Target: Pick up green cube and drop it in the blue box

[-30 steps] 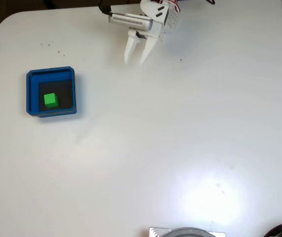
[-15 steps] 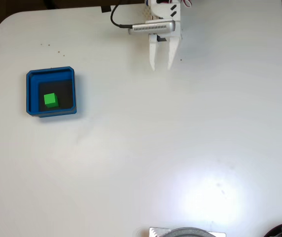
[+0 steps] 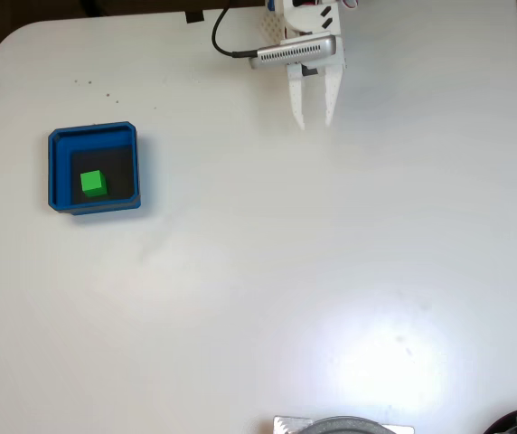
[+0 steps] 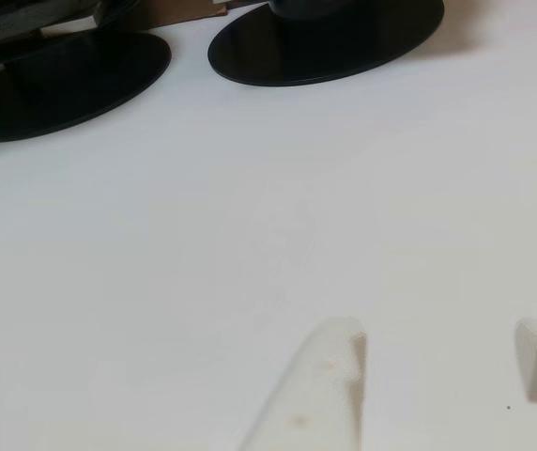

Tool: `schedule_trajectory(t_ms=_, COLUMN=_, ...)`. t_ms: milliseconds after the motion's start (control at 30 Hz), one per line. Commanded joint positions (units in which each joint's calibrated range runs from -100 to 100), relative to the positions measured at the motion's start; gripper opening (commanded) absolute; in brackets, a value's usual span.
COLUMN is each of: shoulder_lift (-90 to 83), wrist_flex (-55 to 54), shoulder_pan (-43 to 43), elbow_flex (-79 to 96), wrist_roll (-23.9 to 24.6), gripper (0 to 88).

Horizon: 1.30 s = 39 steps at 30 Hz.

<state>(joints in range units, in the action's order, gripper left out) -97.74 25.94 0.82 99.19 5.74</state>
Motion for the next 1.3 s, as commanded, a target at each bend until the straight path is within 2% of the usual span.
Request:
schedule_trajectory(t_ms=0, shoulder_lift=-1.09, wrist_flex=-0.87, shoulder_pan=0.56, elbow_flex=0.18, wrist_roll=-0.24, gripper=5.5)
schedule_trajectory(t_ms=367, shoulder_lift=-1.0, wrist_flex=-0.79, shoulder_pan=3.3, elbow_flex=0.18, wrist_roll=-0.29, gripper=4.8)
schedule_trajectory(t_ms=533, shoulder_lift=-1.0, wrist_flex=-0.79, shoulder_pan=2.85, elbow_flex=0.09, wrist_roll=-0.29, gripper=1.7)
schedule_trajectory(t_ms=1267, shoulder_lift=-1.0, wrist_flex=-0.71, shoulder_pan=2.77, elbow_flex=0.27, wrist_roll=0.0, gripper=1.6)
